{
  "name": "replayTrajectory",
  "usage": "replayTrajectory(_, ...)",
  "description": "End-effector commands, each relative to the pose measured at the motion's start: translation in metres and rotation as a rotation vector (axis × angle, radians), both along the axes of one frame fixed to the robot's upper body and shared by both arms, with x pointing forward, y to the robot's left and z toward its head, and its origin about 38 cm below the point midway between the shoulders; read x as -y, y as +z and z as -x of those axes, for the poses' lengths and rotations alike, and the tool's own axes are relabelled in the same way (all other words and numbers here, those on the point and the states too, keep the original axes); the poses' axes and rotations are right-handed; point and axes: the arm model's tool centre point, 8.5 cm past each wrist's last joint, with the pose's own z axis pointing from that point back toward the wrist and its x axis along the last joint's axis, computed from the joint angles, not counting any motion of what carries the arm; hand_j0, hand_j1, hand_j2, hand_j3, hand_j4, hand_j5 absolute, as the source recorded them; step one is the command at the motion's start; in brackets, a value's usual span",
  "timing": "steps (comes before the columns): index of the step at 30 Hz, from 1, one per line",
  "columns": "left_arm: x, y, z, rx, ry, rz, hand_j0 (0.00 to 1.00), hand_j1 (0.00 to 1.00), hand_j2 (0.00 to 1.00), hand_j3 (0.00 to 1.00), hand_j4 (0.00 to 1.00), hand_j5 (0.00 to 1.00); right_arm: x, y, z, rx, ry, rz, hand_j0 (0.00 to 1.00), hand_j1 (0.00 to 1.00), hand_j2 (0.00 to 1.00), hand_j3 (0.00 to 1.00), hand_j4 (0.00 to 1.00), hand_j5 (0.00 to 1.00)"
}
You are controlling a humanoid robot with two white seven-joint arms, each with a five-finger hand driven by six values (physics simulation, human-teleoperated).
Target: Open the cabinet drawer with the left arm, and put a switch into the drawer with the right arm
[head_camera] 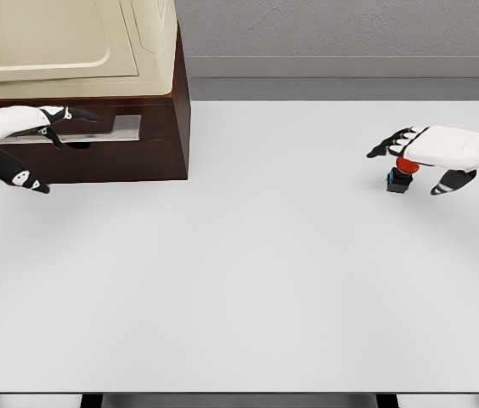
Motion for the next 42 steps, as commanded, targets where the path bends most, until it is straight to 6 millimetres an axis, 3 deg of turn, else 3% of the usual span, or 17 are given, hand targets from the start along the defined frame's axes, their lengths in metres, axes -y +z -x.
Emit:
replayTrajectory(1,-0.012,0.006,0.011,0.03,-0.023,-0.055,1.0,1.0,1.0,1.0,1.0,1.0,-0.001,0.0,0.0,-0.002,0.0,-0.005,1.0,1.0,1.0,1.0,1.0,1.0)
replayTrajectory(8,-0.025,0.021,0.03,0.08,-0.107,-0.064,1.0,1.0,1.0,1.0,1.0,1.0,-0.006,0.001,-0.003,0.001,0.007,-0.01,1.0,1.0,1.0,1.0,1.0,1.0)
replayTrajectory(18,-0.004,0.0,0.009,0.025,-0.042,-0.046,1.0,1.0,1.0,1.0,1.0,1.0,-0.006,-0.004,-0.01,-0.009,-0.005,-0.008,1.0,1.0,1.0,1.0,1.0,1.0)
replayTrajectory(32,-0.022,-0.01,-0.004,0.013,0.026,-0.052,1.0,1.0,1.0,1.0,1.0,1.0,-0.008,-0.021,-0.021,-0.05,-0.027,0.014,1.0,1.0,1.0,1.0,1.0,1.0)
replayTrajectory(42,-0.019,-0.01,-0.004,0.016,0.016,-0.059,0.99,0.99,0.99,0.99,0.99,0.99,-0.002,-0.025,-0.024,-0.066,-0.048,0.016,1.0,1.0,1.0,1.0,1.0,1.0)
